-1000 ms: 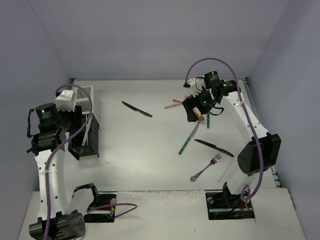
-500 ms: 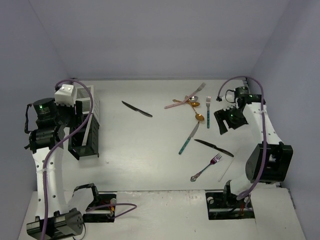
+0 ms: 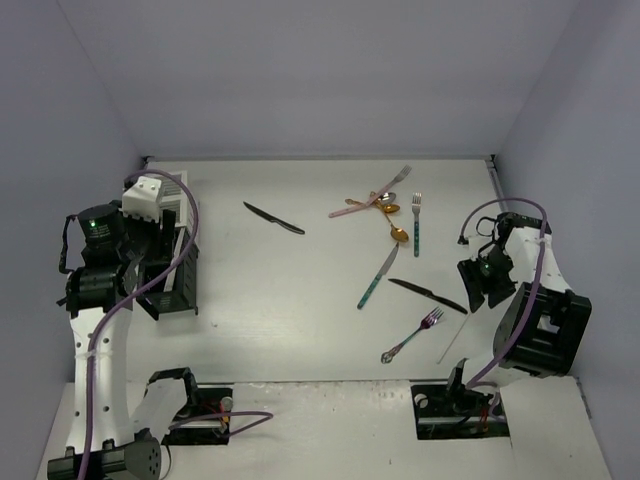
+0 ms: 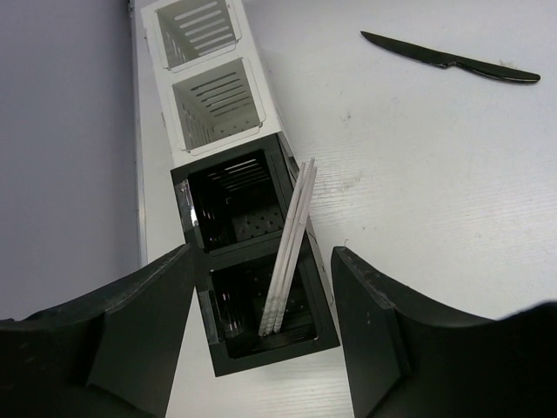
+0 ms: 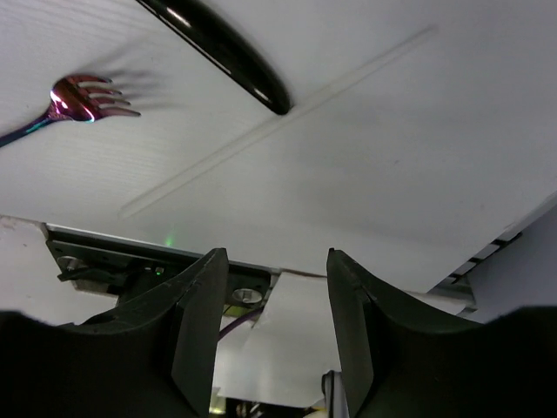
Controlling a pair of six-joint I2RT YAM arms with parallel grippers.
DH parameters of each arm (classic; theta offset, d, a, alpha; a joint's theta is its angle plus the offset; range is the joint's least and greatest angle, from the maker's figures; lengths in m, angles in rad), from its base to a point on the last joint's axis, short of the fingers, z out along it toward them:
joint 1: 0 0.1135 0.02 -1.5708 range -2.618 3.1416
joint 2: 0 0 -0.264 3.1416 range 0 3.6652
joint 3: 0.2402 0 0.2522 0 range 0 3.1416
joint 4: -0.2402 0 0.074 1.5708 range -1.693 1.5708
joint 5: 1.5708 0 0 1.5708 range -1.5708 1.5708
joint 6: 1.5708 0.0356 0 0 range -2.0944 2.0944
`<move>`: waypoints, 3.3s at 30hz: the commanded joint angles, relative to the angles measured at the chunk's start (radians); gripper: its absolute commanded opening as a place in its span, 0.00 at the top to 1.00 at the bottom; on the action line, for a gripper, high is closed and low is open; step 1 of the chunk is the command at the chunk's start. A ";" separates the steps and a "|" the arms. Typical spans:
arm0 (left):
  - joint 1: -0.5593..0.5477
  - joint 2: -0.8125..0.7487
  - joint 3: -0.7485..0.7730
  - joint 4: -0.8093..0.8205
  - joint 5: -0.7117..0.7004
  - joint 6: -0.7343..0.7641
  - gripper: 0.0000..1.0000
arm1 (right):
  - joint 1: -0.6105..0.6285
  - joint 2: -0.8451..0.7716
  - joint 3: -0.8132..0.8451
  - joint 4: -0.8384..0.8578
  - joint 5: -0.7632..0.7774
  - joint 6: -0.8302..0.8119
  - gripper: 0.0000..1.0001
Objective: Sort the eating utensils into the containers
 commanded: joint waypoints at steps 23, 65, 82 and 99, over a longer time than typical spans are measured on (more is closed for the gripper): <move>-0.005 -0.034 -0.202 0.296 0.039 0.005 0.40 | -0.294 0.359 0.257 -0.057 -0.083 0.143 0.53; -0.003 0.018 -0.302 0.423 0.004 0.014 0.38 | -0.098 0.702 0.412 -0.012 -0.125 0.292 0.66; -0.003 0.016 -0.300 0.435 -0.019 0.009 0.38 | 0.098 0.633 0.370 0.067 0.080 0.502 0.83; 0.000 -0.007 -0.296 0.421 -0.029 -0.004 0.38 | 0.101 0.596 0.328 0.145 0.220 0.421 1.00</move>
